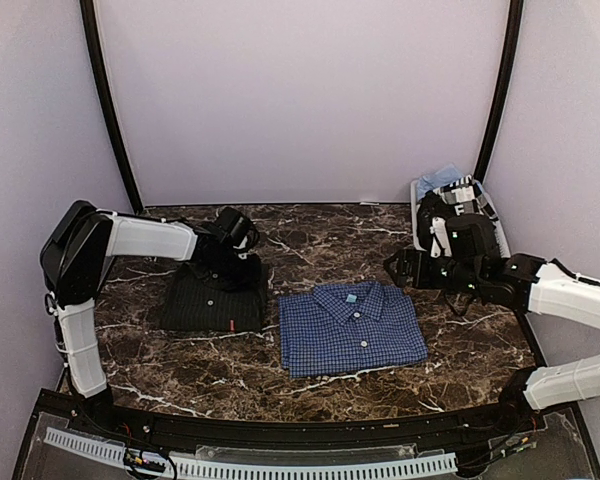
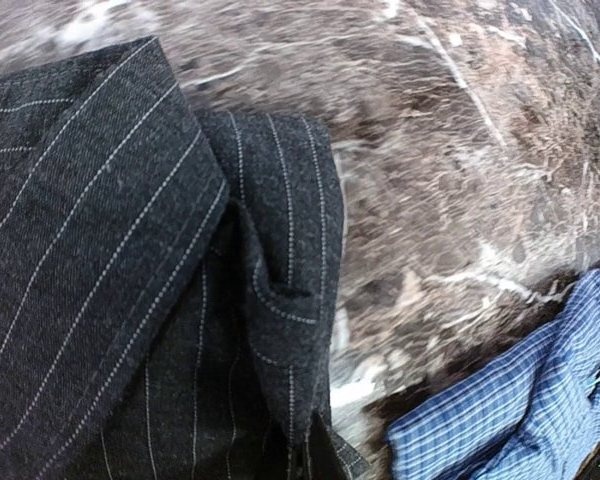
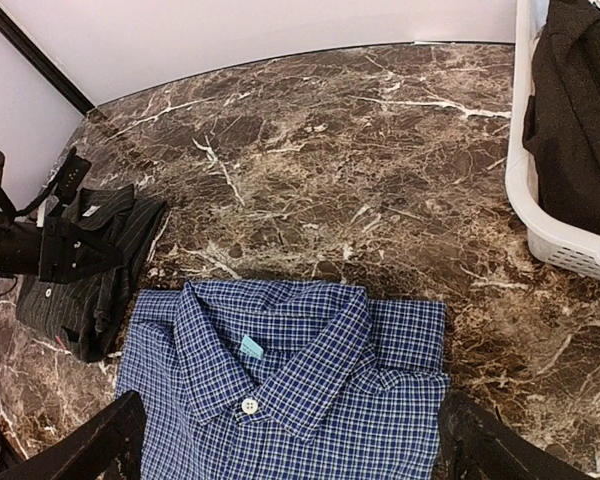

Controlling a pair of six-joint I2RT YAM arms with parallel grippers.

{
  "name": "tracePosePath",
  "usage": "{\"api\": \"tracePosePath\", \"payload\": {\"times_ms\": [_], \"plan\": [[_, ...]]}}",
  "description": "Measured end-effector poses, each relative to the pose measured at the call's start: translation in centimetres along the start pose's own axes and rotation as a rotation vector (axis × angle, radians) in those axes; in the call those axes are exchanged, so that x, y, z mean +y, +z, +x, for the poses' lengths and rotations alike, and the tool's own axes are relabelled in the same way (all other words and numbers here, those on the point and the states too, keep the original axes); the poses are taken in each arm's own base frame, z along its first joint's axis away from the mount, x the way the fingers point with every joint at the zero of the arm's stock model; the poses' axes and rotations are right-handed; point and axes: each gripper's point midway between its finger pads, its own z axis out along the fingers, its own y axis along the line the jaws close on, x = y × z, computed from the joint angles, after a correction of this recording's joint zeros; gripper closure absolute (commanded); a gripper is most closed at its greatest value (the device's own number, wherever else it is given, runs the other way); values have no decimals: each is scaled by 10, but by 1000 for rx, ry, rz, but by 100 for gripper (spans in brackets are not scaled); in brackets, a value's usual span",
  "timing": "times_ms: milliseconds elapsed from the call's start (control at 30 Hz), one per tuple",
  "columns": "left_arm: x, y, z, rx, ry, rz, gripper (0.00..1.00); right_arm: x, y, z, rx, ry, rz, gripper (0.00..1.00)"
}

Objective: Fold and stack the long sleeve shirts
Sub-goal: Move the square-folded shirt to the center of the board.

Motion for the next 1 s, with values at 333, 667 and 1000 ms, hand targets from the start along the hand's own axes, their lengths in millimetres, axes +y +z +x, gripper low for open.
{"api": "tracePosePath", "payload": {"times_ms": [333,667,1000], "plan": [[-31,12,-12,11,22,81,66,-8,16,20,69,4,38,1],[-55,-3,-13,10,51,149,39,-25,33,47,165,16,119,1],[-101,-62,18,-26,112,292,34,-62,36,61,204,99,223,5]]}}
